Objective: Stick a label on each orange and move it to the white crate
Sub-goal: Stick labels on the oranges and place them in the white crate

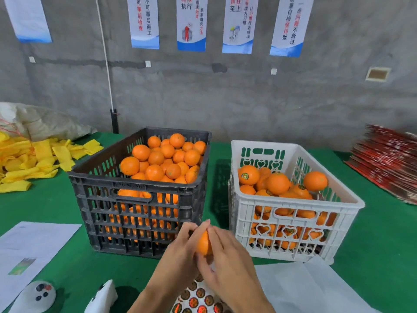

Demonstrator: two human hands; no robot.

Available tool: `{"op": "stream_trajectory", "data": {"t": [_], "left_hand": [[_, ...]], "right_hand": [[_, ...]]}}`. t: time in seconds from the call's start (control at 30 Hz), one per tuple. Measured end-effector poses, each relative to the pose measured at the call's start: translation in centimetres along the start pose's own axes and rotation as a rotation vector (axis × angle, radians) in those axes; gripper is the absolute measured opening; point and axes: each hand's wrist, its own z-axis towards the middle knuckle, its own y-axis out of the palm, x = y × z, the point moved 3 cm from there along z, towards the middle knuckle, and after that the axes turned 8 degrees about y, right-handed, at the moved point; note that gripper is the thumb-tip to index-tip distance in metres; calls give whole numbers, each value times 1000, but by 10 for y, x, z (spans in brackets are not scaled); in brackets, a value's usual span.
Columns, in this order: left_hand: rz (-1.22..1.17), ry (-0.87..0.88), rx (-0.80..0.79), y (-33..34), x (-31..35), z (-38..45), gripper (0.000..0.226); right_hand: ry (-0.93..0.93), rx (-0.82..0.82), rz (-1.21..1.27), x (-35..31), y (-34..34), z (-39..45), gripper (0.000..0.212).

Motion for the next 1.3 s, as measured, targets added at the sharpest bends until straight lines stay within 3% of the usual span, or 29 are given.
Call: {"op": "stream_trajectory", "data": {"t": [0.13,0.2,0.33,0.43,0.6,0.73,0.83,0.93,1.07,1.2,1.3], "left_hand": [[76,105,44,-20,35,56,65],[51,167,71,-28,55,86,69],[200,310,162,-38,83,138,61],[298,307,194,-50,87,166,54],[393,173,303,-87,45,197,41],[546,-167,17,-116,-27,216,53],[562,-461,-342,-132,-97,216,78],[576,-622,-614,-142,-156,211,91],[597,-589,-628,-153,-206,206,75],[692,-695,-561,-162,-242,205,80],[728,-682,-563,-162,-252,202,87]], "right_hand": [[229,80,149,18,-44,25,75],[282,179,223,32,-70,44,65],[288,344,50,65,-109,84,60],[276,402,-124,77,-122,109,59],[107,437,-119,62,-113,140,57],[-11,377,43,29,-82,174,57],[-40,132,203,-2,-54,208,63],[-34,-78,206,-24,-25,238,68],[-70,-341,-26,-45,5,267,71],[-80,-408,-13,-60,17,288,76],[-83,-422,-13,-61,25,290,73]]}}
